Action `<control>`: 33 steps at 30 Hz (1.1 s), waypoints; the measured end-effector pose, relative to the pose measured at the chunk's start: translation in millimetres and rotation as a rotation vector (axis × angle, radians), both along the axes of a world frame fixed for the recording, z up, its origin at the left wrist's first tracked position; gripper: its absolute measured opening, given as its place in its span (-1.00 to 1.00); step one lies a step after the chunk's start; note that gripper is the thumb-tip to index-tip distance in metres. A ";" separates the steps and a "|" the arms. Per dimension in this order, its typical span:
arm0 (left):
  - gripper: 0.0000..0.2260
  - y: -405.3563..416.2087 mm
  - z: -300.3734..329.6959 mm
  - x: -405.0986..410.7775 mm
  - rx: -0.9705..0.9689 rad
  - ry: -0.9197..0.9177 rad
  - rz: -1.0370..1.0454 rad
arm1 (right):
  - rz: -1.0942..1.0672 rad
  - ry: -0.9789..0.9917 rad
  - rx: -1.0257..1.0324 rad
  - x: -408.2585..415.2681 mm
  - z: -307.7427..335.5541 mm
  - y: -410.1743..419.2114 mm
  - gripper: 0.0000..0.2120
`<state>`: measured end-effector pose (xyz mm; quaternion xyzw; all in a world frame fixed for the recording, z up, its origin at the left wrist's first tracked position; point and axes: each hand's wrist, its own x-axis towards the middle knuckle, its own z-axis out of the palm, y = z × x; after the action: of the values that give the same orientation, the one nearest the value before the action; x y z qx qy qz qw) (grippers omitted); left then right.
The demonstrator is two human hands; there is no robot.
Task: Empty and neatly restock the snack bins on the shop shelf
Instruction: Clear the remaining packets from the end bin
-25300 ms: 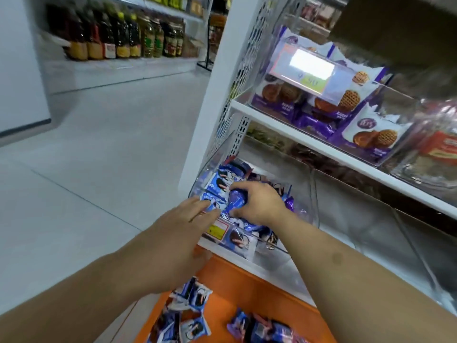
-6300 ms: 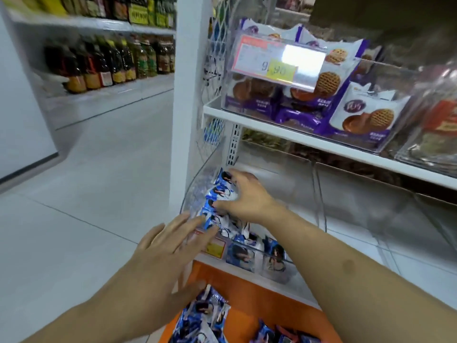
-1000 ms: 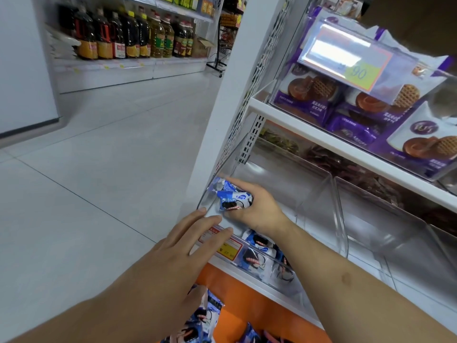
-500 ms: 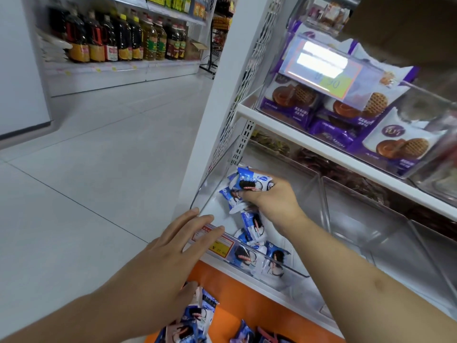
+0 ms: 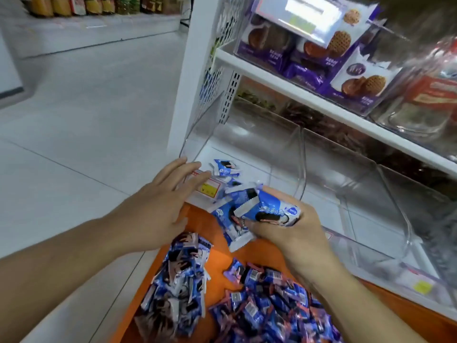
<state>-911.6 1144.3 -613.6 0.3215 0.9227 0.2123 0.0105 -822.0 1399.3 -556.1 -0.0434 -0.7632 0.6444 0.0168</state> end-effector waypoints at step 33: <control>-0.22 3.4 -5.9 4.3 0.030 0.060 0.025 | 0.166 0.028 0.730 -119.1 33.3 3.1 -0.63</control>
<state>-907.3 1147.7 -619.4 0.3163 0.9233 0.2164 -0.0244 -941.1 1402.3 -522.8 0.0362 -0.9434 0.3294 -0.0108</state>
